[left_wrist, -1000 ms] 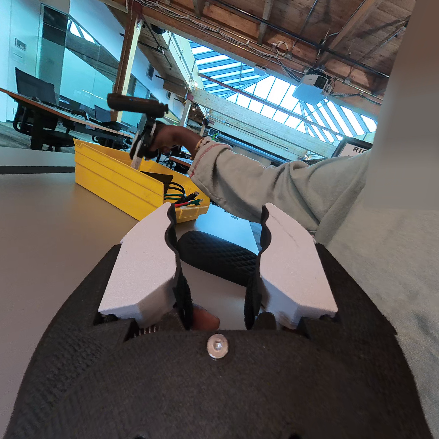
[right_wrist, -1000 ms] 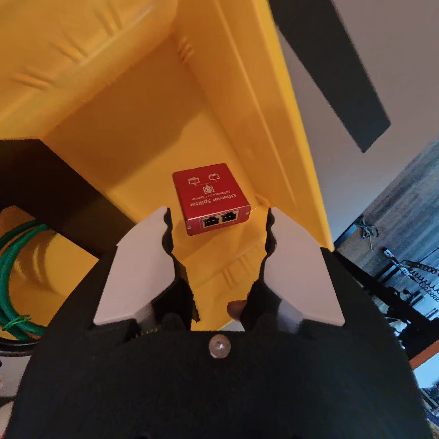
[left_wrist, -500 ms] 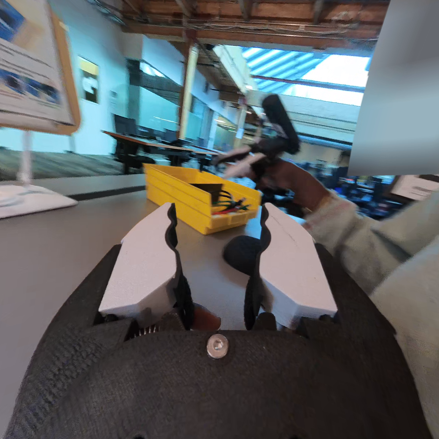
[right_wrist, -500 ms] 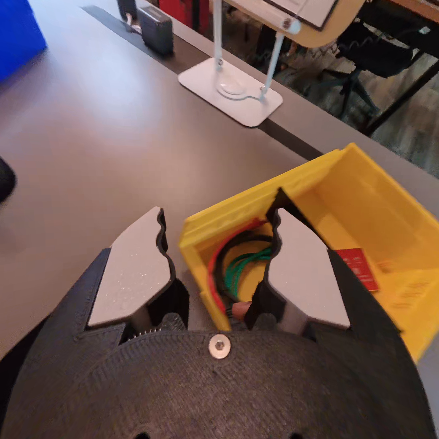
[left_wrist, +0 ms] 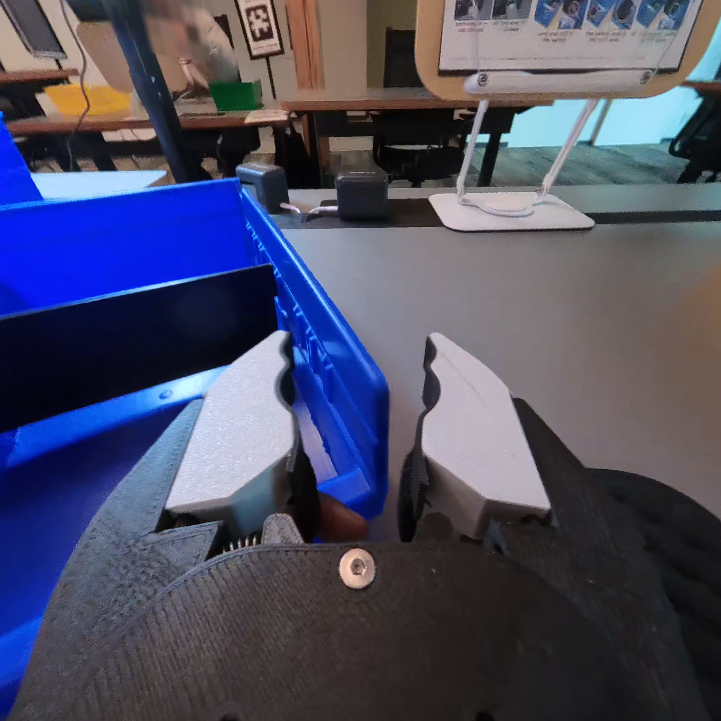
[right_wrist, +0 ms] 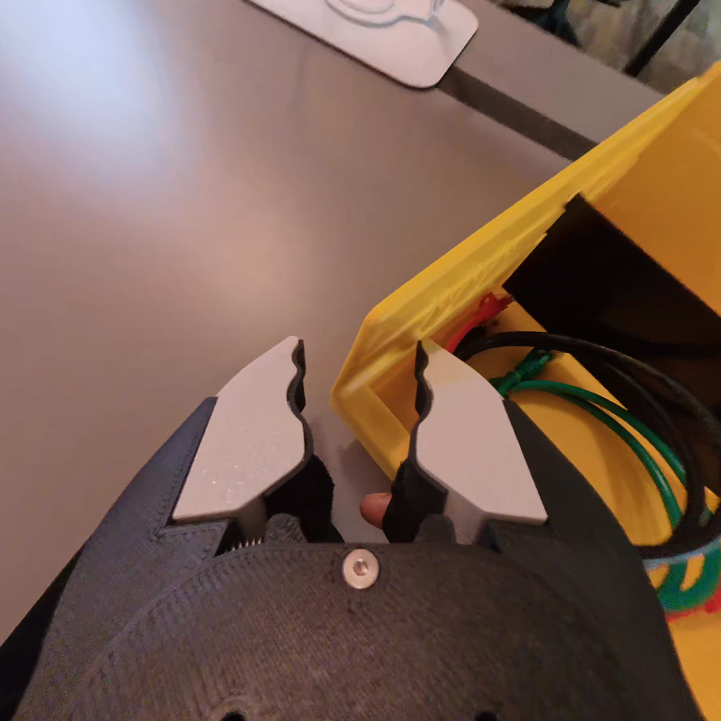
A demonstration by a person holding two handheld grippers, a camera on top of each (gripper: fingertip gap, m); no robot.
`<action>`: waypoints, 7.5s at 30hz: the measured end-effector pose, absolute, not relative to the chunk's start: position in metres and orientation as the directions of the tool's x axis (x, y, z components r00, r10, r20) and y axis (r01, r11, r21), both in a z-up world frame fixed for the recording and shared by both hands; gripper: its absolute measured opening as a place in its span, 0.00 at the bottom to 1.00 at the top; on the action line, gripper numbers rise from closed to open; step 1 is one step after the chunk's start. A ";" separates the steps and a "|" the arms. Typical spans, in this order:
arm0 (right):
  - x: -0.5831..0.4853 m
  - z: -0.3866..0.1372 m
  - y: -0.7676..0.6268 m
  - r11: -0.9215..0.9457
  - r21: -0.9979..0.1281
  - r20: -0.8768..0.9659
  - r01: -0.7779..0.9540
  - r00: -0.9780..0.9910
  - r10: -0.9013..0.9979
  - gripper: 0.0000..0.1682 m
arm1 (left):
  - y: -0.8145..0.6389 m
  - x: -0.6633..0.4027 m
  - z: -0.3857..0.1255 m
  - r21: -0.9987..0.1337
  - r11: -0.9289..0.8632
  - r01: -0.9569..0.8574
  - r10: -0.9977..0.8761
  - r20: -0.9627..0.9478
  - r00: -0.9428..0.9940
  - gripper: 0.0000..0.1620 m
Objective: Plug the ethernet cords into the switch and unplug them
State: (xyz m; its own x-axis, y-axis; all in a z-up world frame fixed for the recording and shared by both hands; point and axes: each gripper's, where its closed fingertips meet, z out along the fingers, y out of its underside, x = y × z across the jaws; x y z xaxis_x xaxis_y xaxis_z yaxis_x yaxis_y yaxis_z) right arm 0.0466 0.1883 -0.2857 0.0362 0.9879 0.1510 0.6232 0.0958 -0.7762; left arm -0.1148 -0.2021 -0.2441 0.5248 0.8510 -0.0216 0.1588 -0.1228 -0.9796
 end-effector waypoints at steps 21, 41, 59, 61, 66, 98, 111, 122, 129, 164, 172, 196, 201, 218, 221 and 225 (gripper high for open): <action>0.029 -0.288 0.107 0.351 -0.731 0.262 0.585 -0.234 0.936 0.21 | -0.072 -0.082 -0.244 -0.933 -0.358 0.037 0.523 -0.168 0.835 0.19; 0.035 -0.211 0.060 0.129 -0.960 0.052 0.247 -0.293 0.955 0.60 | 0.001 -0.005 -0.180 -0.992 -0.121 -0.043 0.330 -0.081 0.940 0.31; 0.071 -0.274 0.221 -0.061 -0.873 0.035 0.484 0.187 0.982 0.16 | 0.068 -0.001 -0.264 -0.895 -0.394 0.209 0.310 0.085 0.947 0.32; 0.074 -0.276 0.226 0.028 -0.849 0.150 0.528 0.189 0.970 0.05 | 0.066 -0.008 -0.264 -0.896 -0.417 0.156 0.341 0.005 0.940 0.26; 0.081 -0.264 0.217 0.271 -0.770 0.439 0.578 0.171 0.882 0.07 | 0.057 -0.016 -0.254 -0.911 -0.412 0.029 0.393 -0.149 0.908 0.15; -0.066 -0.139 -0.103 0.433 -0.901 0.429 -0.001 -0.141 0.892 0.04 | -0.293 -0.063 -0.136 -0.934 -0.352 -0.059 0.854 -0.346 0.388 0.12; -0.091 -0.179 -0.202 0.519 -0.852 0.514 -0.064 -0.285 0.809 0.04 | -0.387 -0.059 -0.179 -0.936 -0.352 0.019 0.907 -0.337 0.252 0.11; -0.101 -0.238 -0.215 0.612 -0.789 0.550 0.055 -0.380 0.743 0.06 | -0.399 -0.070 -0.235 -0.923 -0.366 0.116 0.906 -0.325 0.270 0.11; -0.106 -0.267 -0.204 0.601 -0.780 0.494 0.176 -0.416 0.763 0.08 | -0.390 -0.077 -0.252 -0.907 -0.394 0.147 0.894 -0.341 0.290 0.12; 0.011 -0.261 0.075 0.214 -0.809 0.258 0.547 0.005 0.966 0.07 | -0.092 -0.054 -0.246 -0.930 -0.329 0.164 0.628 -0.085 0.774 0.33; 0.027 -0.242 0.097 0.290 -0.820 0.336 0.494 0.004 0.942 0.09 | -0.062 -0.061 -0.199 -0.964 -0.264 0.000 0.643 -0.176 0.746 0.12; 0.192 -0.246 0.335 0.074 -0.865 0.368 0.496 0.527 0.766 0.08 | 0.213 0.054 -0.204 -0.943 -0.185 -0.277 0.245 -0.317 0.916 0.15; 0.210 -0.249 0.350 0.056 -0.859 0.375 0.509 0.551 0.745 0.09 | 0.228 0.067 -0.214 -0.949 -0.181 -0.258 0.209 -0.294 0.933 0.16; 0.225 -0.262 0.365 0.028 -0.828 0.417 0.560 0.582 0.698 0.16 | 0.232 0.089 -0.242 -0.963 -0.223 -0.153 0.044 -0.166 0.985 0.36; 0.224 -0.265 0.360 -0.028 -0.837 0.359 0.546 0.587 0.725 0.28 | 0.217 0.082 -0.216 -0.975 -0.161 -0.155 0.043 -0.164 0.986 0.53; 0.224 -0.257 0.347 -0.046 -0.868 0.295 0.494 0.588 0.753 0.55 | 0.163 0.058 -0.176 -0.980 -0.133 -0.151 0.090 -0.163 0.982 0.58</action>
State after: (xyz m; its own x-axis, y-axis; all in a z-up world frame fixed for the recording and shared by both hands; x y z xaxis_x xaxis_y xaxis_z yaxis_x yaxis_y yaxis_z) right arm 0.2239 0.3474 -0.2575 0.5878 0.7534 0.2947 0.4942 -0.0460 -0.8681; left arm 0.0575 0.1633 -0.1756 0.9824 0.0903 -0.1633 -0.1506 -0.1334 -0.9796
